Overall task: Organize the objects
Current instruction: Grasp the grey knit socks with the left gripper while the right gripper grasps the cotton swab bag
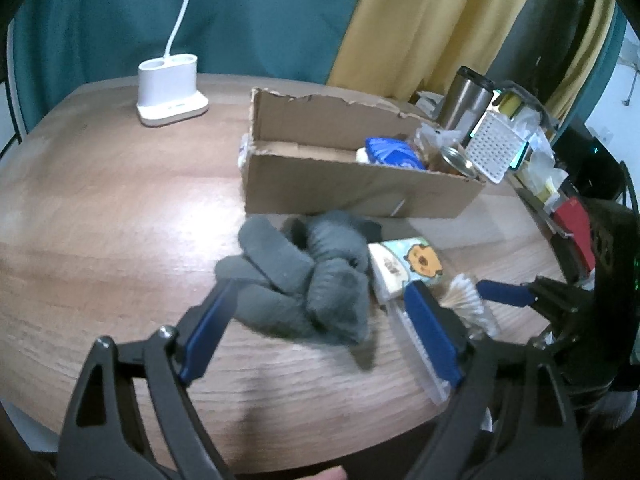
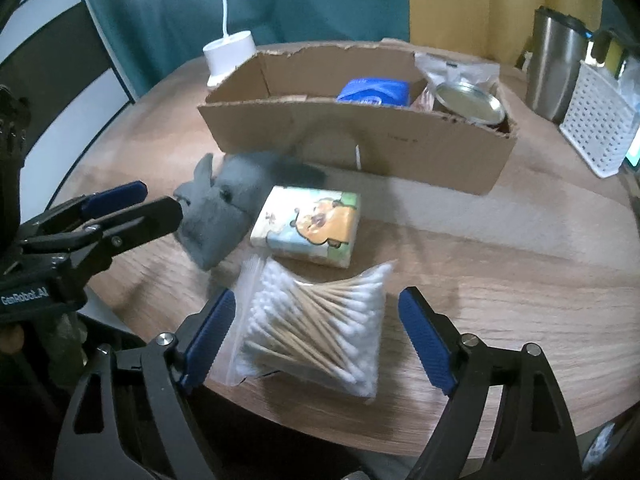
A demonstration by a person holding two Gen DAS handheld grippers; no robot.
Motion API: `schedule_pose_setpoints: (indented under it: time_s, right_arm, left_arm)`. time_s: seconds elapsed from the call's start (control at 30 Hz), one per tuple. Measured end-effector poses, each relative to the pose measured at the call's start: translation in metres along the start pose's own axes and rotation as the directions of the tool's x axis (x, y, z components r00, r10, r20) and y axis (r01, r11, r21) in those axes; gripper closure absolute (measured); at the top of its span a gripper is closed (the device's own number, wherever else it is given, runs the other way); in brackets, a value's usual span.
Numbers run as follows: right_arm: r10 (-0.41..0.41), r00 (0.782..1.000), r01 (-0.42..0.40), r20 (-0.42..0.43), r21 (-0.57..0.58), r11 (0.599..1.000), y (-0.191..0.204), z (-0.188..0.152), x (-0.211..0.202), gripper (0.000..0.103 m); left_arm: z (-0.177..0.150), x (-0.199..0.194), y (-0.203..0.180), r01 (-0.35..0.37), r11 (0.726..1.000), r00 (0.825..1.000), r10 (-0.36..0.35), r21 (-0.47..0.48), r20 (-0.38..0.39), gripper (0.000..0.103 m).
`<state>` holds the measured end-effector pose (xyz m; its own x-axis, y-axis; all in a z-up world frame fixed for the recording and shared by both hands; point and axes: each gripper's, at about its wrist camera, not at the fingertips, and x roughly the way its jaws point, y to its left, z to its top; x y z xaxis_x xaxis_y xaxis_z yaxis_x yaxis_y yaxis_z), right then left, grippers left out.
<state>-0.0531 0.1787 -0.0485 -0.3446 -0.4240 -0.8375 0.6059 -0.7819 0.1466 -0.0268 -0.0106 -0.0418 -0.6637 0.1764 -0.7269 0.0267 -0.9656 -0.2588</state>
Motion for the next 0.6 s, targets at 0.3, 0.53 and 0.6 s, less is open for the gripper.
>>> schedule_pose_setpoints:
  time_s: [0.3,0.53,0.6]
  right_arm:
    - [-0.008,0.999,0.007,-0.033,-0.025,1.000,-0.001,-0.005,0.015,0.017]
    - [-0.006,1.000,0.006,-0.012,-0.021,1.000,-0.010,-0.010,0.012,0.018]
    - [-0.007,1.000,0.007,-0.008,-0.013,1.000,-0.016,-0.011,0.010,0.023]
  left_arm:
    - [-0.002,0.010,-0.002,-0.045,0.999,0.998,0.045,0.015,-0.032,0.015]
    - [-0.001,0.030,-0.012,-0.102,0.991,0.993,0.107,0.082,-0.056,0.015]
    - [0.001,0.033,-0.012,-0.109,0.990,0.992,0.114,0.091,-0.055,0.015]
